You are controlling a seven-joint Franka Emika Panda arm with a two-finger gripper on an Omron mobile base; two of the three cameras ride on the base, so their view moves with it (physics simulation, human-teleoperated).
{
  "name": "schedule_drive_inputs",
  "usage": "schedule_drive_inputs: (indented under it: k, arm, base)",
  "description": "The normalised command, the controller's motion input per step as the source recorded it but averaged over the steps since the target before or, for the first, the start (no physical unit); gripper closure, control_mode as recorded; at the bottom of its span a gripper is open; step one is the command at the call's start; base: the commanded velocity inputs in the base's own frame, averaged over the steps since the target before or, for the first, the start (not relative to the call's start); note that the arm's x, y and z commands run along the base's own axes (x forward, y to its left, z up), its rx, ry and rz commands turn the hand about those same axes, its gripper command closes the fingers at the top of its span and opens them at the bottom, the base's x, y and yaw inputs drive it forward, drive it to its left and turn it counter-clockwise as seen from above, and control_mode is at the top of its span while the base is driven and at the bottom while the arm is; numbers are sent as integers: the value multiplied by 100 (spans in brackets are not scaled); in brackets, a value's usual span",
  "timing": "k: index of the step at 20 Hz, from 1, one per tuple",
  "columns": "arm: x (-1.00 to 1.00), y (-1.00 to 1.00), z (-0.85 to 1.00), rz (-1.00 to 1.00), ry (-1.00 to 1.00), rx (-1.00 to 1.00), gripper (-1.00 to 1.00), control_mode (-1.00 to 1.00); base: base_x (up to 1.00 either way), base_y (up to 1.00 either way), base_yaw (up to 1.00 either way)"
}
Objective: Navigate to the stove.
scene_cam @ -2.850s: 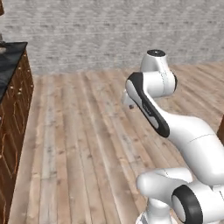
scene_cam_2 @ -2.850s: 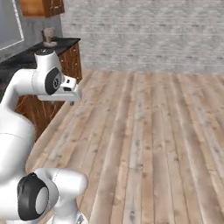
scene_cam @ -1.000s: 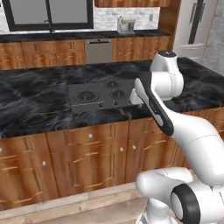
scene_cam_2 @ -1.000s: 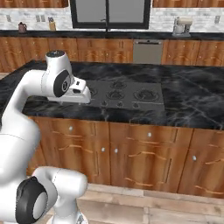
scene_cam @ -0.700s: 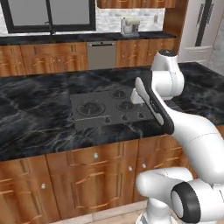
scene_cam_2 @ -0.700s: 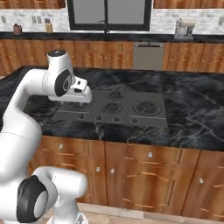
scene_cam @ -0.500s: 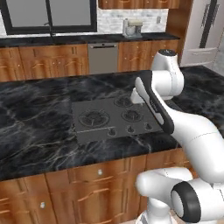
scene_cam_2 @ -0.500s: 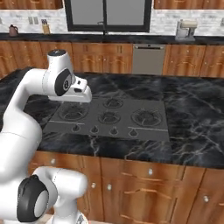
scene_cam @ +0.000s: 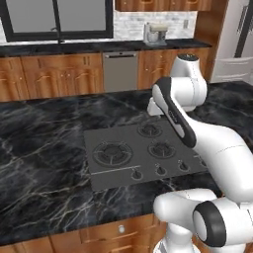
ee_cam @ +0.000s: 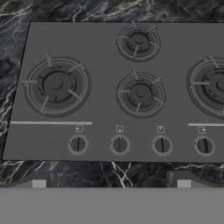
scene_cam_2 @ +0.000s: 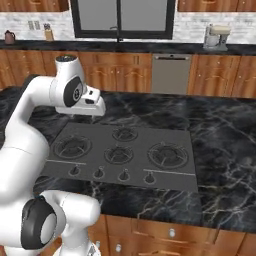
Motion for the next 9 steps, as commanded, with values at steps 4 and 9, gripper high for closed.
schedule_drive_inputs:
  k: [4,9]
  arm:
    - [0,0,0,0,0,0,-100,100]
    - [0,0,0,0,0,0,-100,100]
  base:
    - [100,-11,0]
    - [98,-9,2]
